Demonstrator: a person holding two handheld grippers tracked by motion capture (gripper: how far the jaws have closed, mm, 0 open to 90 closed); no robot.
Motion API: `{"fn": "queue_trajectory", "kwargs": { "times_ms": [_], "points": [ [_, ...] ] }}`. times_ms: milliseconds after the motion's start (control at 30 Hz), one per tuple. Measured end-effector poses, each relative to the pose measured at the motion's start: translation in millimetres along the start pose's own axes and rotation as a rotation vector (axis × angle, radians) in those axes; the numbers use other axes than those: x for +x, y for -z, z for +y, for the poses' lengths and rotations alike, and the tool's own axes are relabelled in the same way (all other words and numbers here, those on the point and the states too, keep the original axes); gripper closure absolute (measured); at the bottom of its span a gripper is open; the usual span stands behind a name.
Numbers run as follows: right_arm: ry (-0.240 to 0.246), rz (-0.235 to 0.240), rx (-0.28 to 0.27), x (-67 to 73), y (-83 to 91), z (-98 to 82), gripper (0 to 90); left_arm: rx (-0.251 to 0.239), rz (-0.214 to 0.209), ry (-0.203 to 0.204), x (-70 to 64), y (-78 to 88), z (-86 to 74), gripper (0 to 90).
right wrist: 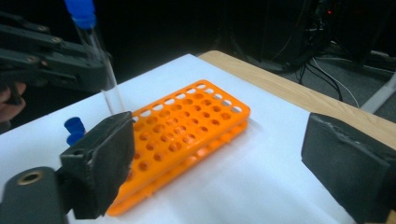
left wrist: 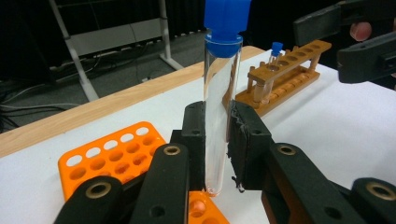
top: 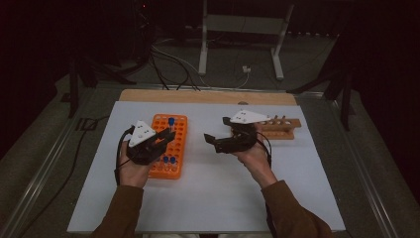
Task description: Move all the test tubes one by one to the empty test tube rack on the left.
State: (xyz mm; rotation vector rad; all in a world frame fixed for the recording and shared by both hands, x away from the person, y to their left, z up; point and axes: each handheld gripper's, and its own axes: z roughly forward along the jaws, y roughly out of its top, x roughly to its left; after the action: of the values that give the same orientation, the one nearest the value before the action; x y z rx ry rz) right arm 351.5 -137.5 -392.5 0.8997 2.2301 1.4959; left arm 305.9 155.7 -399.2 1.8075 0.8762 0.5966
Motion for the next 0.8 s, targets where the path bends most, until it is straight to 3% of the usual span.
{"fn": "queue_trajectory", "kwargs": {
  "times_ms": [267, 800],
  "points": [
    [-0.008, -0.04, 0.002, -10.3, 9.8, -8.1, 0.0, -0.005, 0.016, 0.016, 7.5, 7.5, -4.1, 77.9],
    [-0.014, -0.1, -0.004, -27.9, 32.7, -24.1, 0.0, -0.018, 0.034, 0.034, 16.3, 22.7, -11.8, 77.9]
  ]
}}
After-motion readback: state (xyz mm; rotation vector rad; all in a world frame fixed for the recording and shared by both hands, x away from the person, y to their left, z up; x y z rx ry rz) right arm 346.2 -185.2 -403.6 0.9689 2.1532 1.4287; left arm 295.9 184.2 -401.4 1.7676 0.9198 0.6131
